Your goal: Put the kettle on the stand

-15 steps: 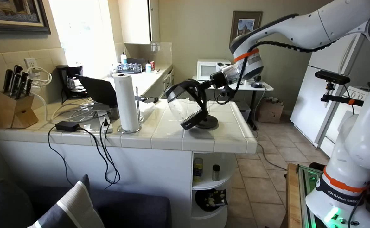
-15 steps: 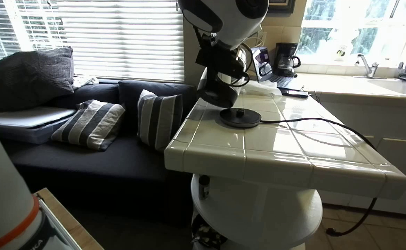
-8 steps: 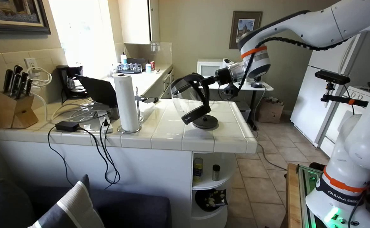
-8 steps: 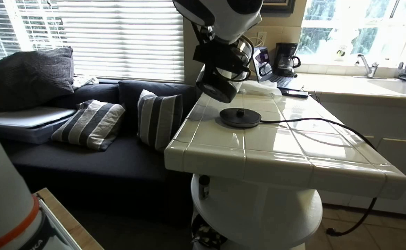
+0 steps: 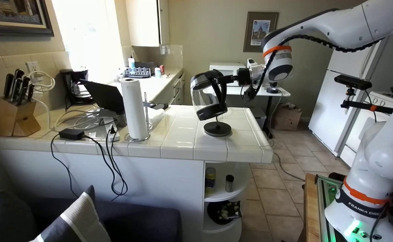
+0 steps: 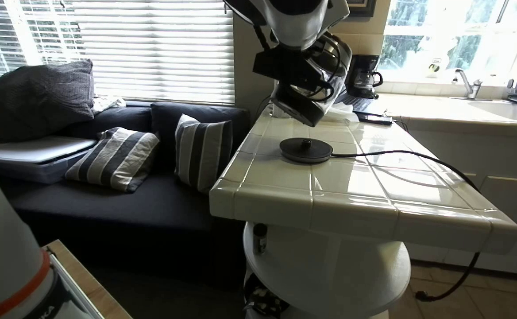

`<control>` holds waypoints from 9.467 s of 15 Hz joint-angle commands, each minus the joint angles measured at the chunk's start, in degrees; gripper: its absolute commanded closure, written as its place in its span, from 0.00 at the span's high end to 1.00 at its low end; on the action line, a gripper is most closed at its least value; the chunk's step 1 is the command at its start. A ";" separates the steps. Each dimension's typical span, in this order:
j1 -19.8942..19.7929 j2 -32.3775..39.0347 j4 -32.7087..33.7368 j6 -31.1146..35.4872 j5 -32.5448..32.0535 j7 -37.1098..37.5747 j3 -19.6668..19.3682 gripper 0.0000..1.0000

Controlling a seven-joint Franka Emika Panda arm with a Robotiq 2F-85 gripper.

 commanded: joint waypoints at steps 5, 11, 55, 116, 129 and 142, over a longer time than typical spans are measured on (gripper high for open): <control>-1.61 -1.27 0.97 11.72 16.80 -12.80 2.69 0.00; -3.22 0.36 3.30 19.11 37.22 -32.88 6.12 0.00; -46.39 -9.95 -3.24 15.89 39.36 -35.65 48.52 0.00; -76.61 -38.96 -14.42 5.36 39.02 -4.76 78.77 0.00; -82.35 -47.56 -14.91 5.19 39.04 3.28 81.78 0.00; -83.33 -54.19 -16.43 5.90 39.02 6.92 85.57 0.00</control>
